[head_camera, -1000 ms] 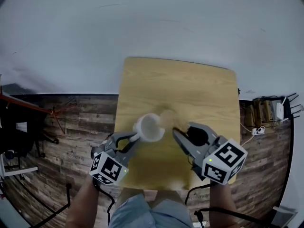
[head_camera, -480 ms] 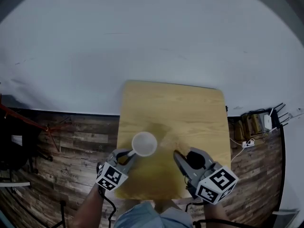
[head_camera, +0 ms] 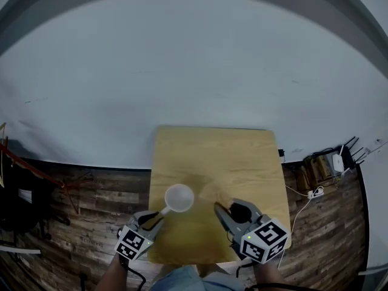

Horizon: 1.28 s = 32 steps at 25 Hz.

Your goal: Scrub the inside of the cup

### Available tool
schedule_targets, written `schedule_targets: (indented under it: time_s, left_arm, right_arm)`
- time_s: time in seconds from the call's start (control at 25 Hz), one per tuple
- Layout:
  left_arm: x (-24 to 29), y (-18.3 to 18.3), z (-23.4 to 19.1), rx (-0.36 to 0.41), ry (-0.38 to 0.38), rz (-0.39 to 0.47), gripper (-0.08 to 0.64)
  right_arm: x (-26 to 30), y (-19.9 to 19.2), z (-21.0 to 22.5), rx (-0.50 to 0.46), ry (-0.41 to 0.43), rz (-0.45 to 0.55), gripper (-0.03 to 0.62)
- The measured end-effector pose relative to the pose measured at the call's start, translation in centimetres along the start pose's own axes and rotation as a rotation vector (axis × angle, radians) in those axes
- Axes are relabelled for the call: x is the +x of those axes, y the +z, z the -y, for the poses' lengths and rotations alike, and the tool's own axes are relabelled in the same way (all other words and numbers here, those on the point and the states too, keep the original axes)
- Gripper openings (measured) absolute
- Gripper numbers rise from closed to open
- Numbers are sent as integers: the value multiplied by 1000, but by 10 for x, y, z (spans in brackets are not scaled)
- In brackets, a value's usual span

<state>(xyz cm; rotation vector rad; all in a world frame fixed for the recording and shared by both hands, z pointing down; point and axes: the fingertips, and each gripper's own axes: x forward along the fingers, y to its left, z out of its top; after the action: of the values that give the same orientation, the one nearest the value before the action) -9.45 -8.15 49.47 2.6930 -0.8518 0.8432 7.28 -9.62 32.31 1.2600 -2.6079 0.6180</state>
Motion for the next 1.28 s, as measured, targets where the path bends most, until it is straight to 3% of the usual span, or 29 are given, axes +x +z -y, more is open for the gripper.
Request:
schedule_targets:
  time_s: [0.12, 0.28, 0.36, 0.6, 0.92, 1.16, 1.28]
  left_arm:
    - [-31, 28, -10, -87, 84, 75, 104]
    - [-65, 100, -27, -186, 257, 248, 92]
    - [-75, 137, -30, -185, 317, 327, 20]
    - [-97, 213, -25, -114, 530, 428, 20]
    - [-88, 238, -17, -93, 561, 442, 20]
    - [-80, 245, -11, -65, 534, 441, 20]
    - [-78, 241, -10, -114, 523, 434, 20]
  right_arm:
    - [-2, 9, -3, -13, 10, 30, 75]
    - [-2, 27, -6, -37, 10, 89, 77]
    - [-1, 38, -7, -60, 7, 117, 77]
    - [4, 58, -17, -143, -8, 153, 77]
    - [12, 61, -24, -176, -28, 152, 75]
    - [15, 63, -21, -204, -54, 146, 72]
    - [18, 64, -22, -214, -52, 140, 71]
